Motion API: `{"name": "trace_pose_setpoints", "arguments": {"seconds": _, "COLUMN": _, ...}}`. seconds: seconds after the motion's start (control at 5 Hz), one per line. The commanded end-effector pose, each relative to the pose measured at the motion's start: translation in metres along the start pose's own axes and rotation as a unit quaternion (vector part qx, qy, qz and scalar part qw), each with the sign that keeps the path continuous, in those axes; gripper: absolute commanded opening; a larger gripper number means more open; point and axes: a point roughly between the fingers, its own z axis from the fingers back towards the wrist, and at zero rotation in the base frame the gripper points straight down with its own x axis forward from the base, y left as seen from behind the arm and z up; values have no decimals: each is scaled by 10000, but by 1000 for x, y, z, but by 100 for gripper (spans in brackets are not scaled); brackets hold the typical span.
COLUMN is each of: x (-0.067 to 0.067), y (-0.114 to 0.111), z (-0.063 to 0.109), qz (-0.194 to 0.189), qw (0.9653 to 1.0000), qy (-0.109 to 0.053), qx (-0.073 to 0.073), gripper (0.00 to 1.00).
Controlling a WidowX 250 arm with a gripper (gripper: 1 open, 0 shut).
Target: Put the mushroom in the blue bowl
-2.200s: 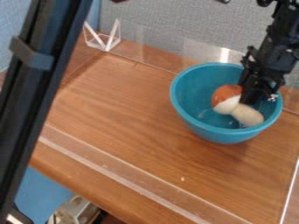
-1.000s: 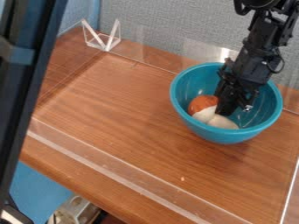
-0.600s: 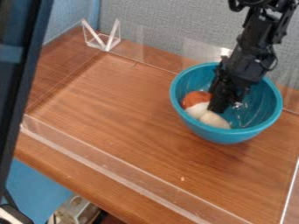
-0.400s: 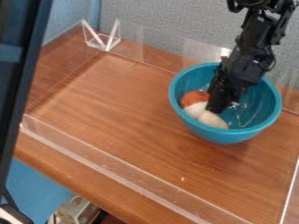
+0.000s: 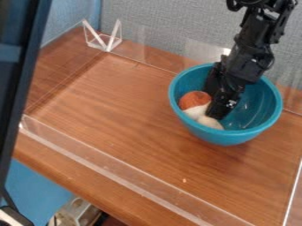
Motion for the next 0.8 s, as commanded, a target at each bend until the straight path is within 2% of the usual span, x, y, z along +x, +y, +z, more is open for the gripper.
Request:
{"name": "trace_pose_setpoints", "arguments": {"seconds": 0.0, "x": -10, "y": 10, "z": 39, "qz": 269, "qw": 9985, "qy": -385, "qx": 296, "gripper": 100}}
{"name": "trace_pose_setpoints", "arguments": {"seconds": 0.2, "x": -7, "y": 16, "z": 43, "qz": 401, "qw": 9980, "qy": -422, "qx": 229, "gripper": 0}}
{"name": "trace_pose_setpoints", "arguments": {"seconds": 0.6, "x": -9, "y": 17, "z": 46, "qz": -325, "qw": 9980, "qy": -401, "qx": 372, "gripper": 0}}
